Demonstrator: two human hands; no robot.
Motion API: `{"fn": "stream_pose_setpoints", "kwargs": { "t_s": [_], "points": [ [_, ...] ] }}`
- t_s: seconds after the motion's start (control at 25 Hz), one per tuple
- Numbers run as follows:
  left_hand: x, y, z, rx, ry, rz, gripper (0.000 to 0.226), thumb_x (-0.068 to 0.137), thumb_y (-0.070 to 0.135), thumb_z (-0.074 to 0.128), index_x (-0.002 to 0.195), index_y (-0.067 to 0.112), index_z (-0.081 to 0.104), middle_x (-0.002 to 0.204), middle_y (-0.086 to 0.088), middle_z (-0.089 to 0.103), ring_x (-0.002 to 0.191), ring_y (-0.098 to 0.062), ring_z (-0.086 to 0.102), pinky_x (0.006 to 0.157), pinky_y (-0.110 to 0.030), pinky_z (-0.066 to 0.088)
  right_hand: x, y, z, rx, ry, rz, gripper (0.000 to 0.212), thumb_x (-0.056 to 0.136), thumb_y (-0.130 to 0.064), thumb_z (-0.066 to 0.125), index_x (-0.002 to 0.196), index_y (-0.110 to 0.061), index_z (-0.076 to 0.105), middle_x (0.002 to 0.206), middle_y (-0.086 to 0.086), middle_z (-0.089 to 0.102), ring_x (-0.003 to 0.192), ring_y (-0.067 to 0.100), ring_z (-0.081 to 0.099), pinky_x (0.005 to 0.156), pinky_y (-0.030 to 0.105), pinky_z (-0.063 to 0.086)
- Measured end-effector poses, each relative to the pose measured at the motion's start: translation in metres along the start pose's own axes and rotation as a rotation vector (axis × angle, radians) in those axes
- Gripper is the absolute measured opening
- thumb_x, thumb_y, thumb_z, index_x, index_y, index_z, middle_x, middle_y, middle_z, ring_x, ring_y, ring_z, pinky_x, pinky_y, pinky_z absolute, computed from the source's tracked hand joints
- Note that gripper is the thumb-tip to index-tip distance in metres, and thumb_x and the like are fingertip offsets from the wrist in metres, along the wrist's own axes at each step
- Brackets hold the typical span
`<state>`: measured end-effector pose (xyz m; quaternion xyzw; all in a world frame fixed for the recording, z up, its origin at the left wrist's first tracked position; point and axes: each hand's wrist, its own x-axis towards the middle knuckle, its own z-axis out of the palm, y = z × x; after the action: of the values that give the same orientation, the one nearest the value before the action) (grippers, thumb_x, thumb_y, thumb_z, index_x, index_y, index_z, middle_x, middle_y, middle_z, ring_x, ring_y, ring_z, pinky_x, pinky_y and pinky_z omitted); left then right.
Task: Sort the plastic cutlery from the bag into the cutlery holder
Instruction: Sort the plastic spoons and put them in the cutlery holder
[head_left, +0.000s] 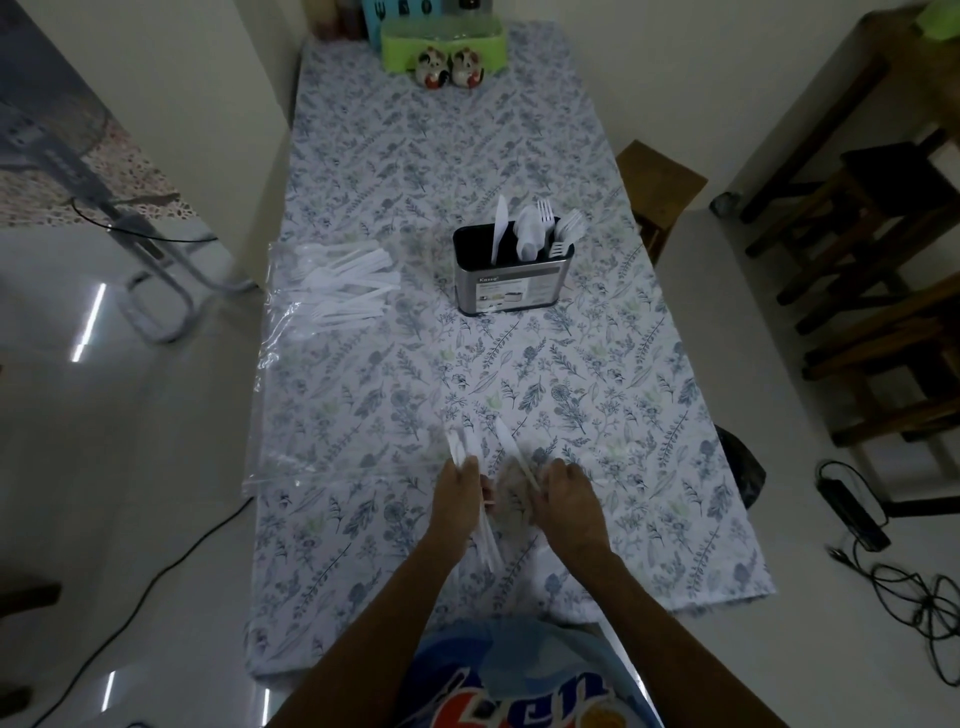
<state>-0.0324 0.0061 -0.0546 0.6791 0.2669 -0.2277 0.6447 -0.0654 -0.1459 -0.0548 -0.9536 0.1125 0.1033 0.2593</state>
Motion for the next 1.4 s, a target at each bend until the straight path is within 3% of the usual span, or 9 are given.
{"fn": "stream_pose_setpoints", "kwargs": {
  "t_s": [0.44, 0.56, 0.64, 0.72, 0.96, 1.08, 1.24, 1.32, 1.4],
  "points": [
    [0.006, 0.01, -0.004, -0.316, 0.086, 0.003, 0.032, 0.092, 0.034, 0.073, 0.098, 0.004, 0.07, 0.081, -0.01, 0.07, 0.079, -0.028, 0.068, 0.074, -0.042, 0.059, -0.02, -0.051, -0.015, 0.475, -0.097, -0.196, 0.01, 0.089, -0.021, 0.074, 0.088, -0.015, 0.066, 0.086, -0.005, 0.068, 0.073, 0.001, 0.061, 0.067, 0.014, 0.05],
    [0.009, 0.037, -0.009, -0.363, 0.188, 0.122, 0.031, 0.093, 0.037, 0.071, 0.09, 0.007, 0.068, 0.067, -0.004, 0.063, 0.061, -0.019, 0.062, 0.06, -0.035, 0.055, -0.015, -0.053, -0.014, 0.845, 0.014, 0.203, 0.019, 0.095, -0.032, 0.067, 0.099, -0.015, 0.062, 0.099, 0.0, 0.068, 0.086, 0.011, 0.063, 0.079, 0.027, 0.053],
    [0.005, 0.056, -0.004, -0.452, 0.188, 0.162, 0.025, 0.094, 0.032, 0.07, 0.086, 0.009, 0.064, 0.059, 0.002, 0.057, 0.05, -0.012, 0.054, 0.05, -0.028, 0.049, -0.008, -0.069, -0.02, 1.445, -0.122, 0.658, 0.037, 0.098, -0.044, 0.06, 0.11, -0.009, 0.062, 0.108, 0.01, 0.068, 0.094, 0.022, 0.064, 0.087, 0.037, 0.052],
    [-0.004, 0.066, 0.01, -0.446, 0.181, 0.174, 0.031, 0.095, 0.036, 0.069, 0.086, 0.007, 0.061, 0.058, 0.001, 0.055, 0.048, -0.011, 0.053, 0.047, -0.028, 0.049, -0.001, -0.087, -0.023, 1.679, -0.241, 0.755, 0.052, 0.099, -0.052, 0.052, 0.113, -0.003, 0.065, 0.112, 0.014, 0.071, 0.101, 0.026, 0.067, 0.09, 0.037, 0.054],
    [-0.007, 0.041, 0.005, 0.022, -0.008, 0.298, 0.036, 0.103, 0.037, 0.051, 0.111, 0.005, 0.065, 0.084, -0.009, 0.07, 0.067, -0.016, 0.067, 0.054, -0.024, 0.054, 0.018, -0.099, -0.042, 0.726, -0.063, 0.119, 0.067, 0.083, -0.082, 0.043, 0.104, -0.022, 0.066, 0.095, -0.006, 0.069, 0.085, 0.007, 0.068, 0.064, 0.014, 0.05],
    [-0.022, 0.038, 0.002, 0.324, -0.15, 0.416, 0.034, 0.107, 0.017, 0.045, 0.141, 0.016, 0.047, 0.106, 0.004, 0.065, 0.083, 0.003, 0.067, 0.071, -0.019, 0.057, 0.041, -0.088, -0.07, 0.443, -0.2, -0.034, 0.052, 0.079, -0.069, 0.068, 0.072, -0.019, 0.054, 0.065, -0.007, 0.054, 0.054, 0.002, 0.049, 0.048, 0.012, 0.036],
    [-0.01, 0.083, 0.011, 0.457, -0.137, 0.609, 0.032, 0.106, 0.02, 0.051, 0.133, 0.006, 0.042, 0.095, -0.004, 0.064, 0.074, -0.005, 0.067, 0.064, -0.034, 0.056, 0.08, -0.1, -0.122, 0.282, -0.255, -0.182, 0.039, 0.084, -0.05, 0.075, 0.071, -0.016, 0.06, 0.063, -0.004, 0.064, 0.05, 0.003, 0.055, 0.046, 0.014, 0.043],
    [0.001, 0.137, 0.016, 0.49, -0.161, 0.679, 0.036, 0.105, 0.028, 0.052, 0.134, 0.011, 0.038, 0.093, -0.01, 0.064, 0.073, -0.021, 0.067, 0.065, -0.048, 0.058, 0.112, -0.121, -0.162, 0.258, -0.145, -0.322, 0.032, 0.087, -0.042, 0.075, 0.071, -0.016, 0.063, 0.062, -0.005, 0.063, 0.05, 0.006, 0.057, 0.048, 0.011, 0.041],
    [0.011, 0.205, 0.014, 0.527, -0.277, 0.787, 0.035, 0.106, 0.029, 0.05, 0.137, 0.016, 0.042, 0.098, -0.001, 0.061, 0.077, -0.009, 0.06, 0.068, -0.027, 0.056, 0.148, -0.144, -0.209, 0.201, 0.037, -0.474, 0.032, 0.087, -0.035, 0.076, 0.068, -0.014, 0.061, 0.058, -0.007, 0.057, 0.048, 0.006, 0.051, 0.048, 0.011, 0.037]
  ]
}}
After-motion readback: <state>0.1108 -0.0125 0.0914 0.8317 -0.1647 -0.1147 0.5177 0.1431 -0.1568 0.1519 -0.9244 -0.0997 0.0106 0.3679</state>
